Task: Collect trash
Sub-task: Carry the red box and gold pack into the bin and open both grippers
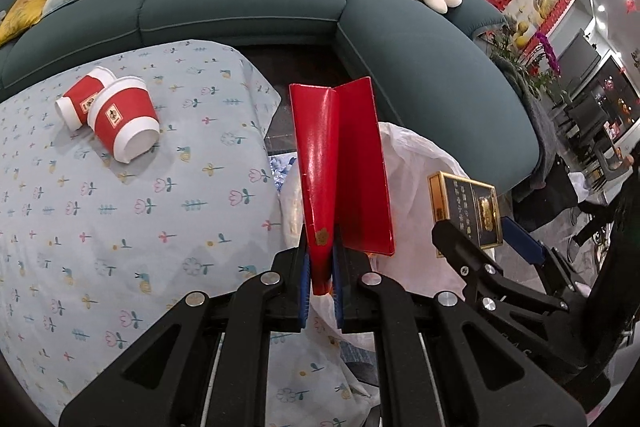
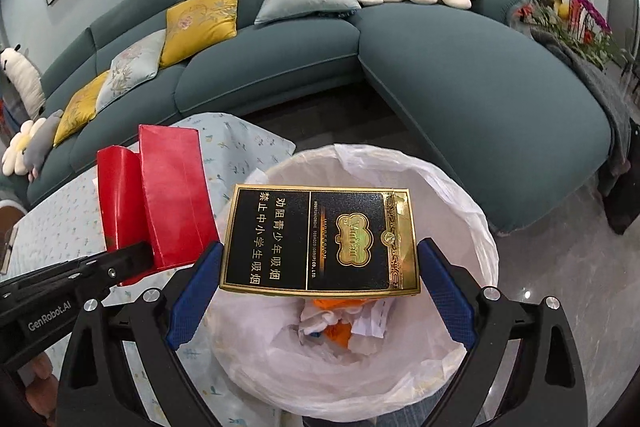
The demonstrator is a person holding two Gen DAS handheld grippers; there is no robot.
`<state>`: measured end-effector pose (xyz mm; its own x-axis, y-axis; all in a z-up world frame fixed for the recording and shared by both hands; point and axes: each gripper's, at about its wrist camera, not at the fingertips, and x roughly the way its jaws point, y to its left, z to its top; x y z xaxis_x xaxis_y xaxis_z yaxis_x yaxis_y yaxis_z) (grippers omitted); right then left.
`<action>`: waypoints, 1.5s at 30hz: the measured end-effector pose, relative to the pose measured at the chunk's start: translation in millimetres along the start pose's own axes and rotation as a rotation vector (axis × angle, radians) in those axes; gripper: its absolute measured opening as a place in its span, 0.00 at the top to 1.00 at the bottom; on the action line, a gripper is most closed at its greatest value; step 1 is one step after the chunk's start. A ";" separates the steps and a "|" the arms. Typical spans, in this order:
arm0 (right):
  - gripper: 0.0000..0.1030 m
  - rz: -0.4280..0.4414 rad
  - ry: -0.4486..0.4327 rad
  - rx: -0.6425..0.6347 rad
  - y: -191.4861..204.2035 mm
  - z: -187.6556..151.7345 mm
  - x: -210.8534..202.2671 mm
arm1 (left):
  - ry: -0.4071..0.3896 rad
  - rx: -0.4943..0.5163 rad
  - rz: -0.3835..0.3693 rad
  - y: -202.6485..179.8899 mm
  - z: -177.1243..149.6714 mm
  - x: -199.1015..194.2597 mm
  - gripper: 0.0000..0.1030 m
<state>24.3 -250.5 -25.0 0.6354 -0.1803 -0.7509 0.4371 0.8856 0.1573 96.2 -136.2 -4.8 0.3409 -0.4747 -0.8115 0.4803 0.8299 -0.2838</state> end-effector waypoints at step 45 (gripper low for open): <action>0.10 0.032 0.004 -0.008 -10.5 -12.0 1.3 | 0.139 0.118 -0.076 -41.1 9.7 34.9 0.73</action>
<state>12.9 -254.9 -35.4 0.6465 -0.1497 -0.7481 0.4110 0.8944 0.1762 96.3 -189.7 -16.5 0.1894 -0.4826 -0.8551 0.5941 0.7497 -0.2915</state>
